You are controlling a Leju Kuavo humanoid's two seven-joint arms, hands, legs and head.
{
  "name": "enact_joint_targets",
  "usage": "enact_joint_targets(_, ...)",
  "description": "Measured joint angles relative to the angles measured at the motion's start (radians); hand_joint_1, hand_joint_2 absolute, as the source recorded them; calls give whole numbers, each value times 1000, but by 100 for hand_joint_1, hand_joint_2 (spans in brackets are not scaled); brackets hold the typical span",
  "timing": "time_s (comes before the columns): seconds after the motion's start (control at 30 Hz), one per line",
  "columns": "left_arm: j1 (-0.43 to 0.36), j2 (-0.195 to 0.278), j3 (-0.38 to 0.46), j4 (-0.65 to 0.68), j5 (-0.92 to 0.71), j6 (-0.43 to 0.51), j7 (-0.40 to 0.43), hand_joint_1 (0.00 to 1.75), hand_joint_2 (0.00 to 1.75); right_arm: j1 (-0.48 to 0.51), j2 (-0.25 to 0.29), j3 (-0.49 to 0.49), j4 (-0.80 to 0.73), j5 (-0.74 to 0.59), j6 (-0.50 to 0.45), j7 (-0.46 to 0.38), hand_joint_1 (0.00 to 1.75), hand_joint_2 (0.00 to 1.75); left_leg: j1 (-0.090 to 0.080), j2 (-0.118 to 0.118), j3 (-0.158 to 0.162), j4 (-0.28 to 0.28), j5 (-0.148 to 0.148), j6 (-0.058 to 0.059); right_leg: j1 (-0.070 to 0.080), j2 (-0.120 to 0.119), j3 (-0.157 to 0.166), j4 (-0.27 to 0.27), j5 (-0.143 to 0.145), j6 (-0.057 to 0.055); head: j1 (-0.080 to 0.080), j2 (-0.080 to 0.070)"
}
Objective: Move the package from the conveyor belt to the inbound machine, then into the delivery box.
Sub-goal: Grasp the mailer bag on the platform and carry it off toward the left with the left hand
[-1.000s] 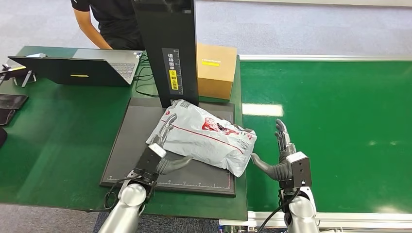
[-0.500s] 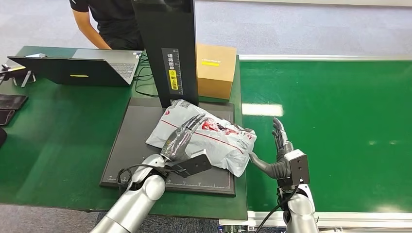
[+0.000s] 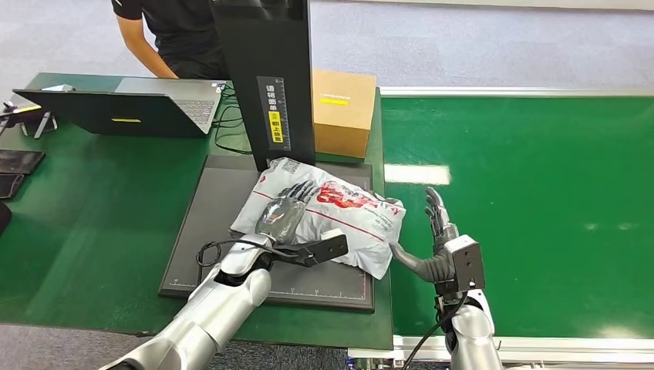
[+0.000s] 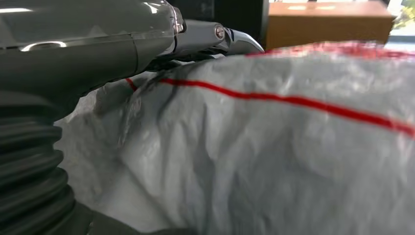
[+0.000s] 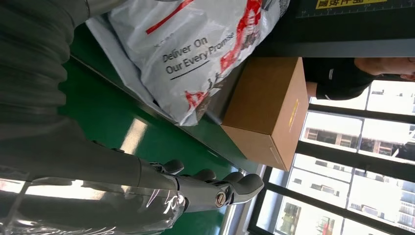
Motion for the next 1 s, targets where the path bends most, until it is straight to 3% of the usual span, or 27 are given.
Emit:
enact_joint_targets(0.3, -29, -3, 22, 62, -11, -16, 18, 175, 175, 11, 0, 5, 0, -2, -4, 0, 0, 175, 0, 0, 1, 0, 0, 0, 0, 0, 1, 0, 0, 0, 0, 0)
enact_joint_targets(0.77, -16, -2, 78, 66, 94, 9, -85, 175, 175, 18, 0, 5, 0, -7, -17, 0, 0, 175, 0, 0, 2, 0, 0, 0, 0, 0, 2, 0, 0, 0, 0, 0)
enact_joint_targets(1.0, 6, 13, 129, 50, 109, 96, -55, 175, 175, 19, 0, 5, -1, -11, -21, 0, 0, 175, 0, 0, 2, 0, 0, 0, 0, 0, 2, 0, 0, 0, 0, 0)
